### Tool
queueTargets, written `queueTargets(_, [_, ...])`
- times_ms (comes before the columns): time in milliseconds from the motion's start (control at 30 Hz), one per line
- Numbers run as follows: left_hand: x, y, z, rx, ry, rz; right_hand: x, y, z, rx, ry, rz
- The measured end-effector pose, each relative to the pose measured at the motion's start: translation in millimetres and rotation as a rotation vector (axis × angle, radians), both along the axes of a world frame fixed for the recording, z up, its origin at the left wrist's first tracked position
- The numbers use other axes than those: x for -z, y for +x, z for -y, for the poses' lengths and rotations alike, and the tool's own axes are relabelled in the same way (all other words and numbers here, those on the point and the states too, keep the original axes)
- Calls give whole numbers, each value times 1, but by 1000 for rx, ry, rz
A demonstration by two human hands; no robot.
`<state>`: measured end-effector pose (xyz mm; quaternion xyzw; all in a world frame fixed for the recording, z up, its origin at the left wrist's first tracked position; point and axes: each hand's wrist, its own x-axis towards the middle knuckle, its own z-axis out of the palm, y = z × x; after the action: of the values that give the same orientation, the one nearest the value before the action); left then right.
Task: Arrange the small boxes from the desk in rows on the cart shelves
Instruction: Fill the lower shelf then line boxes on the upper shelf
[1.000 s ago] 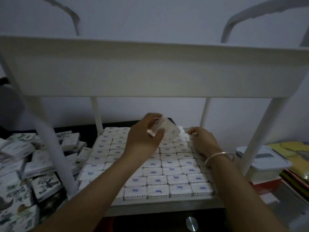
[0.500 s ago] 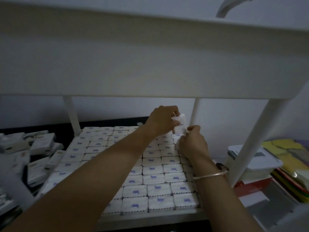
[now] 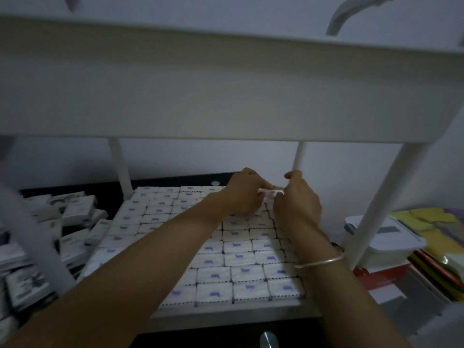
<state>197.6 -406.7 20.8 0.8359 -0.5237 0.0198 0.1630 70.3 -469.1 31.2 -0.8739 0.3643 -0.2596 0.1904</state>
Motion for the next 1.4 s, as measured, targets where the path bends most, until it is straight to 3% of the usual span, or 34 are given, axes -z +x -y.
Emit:
queueTargets(133, [-13, -31, -57, -67, -273, -152, -23, -8, -27, -115, -37, -56])
queueTargets(267, [-18, -84, -145, -150, -390, -207, -32, -26, -83, -307, -62, -55])
queueTargets(433, [-2, -125, -255, -236, -531, -255, -28, -36, -159, -609, 159, -63])
queueTargets(700, [39, -111, -412, -605, -648, -27, -8, -26, -277, -981, 270, -213])
queueTargets(933, [43, -70, -484, -958, -496, 202, 6, 25, -345, -1054, 197, -225])
queueTargets(1100, [27, -44, -480, -1214, -217, 59, -5, 97, -379, -960, 62, -88])
queueTargets(1233, [23, -34, -465, -1264, -47, 60, -12, 144, -397, -927, 34, -34])
queueTargets(1400, [29, -27, -459, -1355, -46, -19, -6, 176, -417, -918, 49, -166])
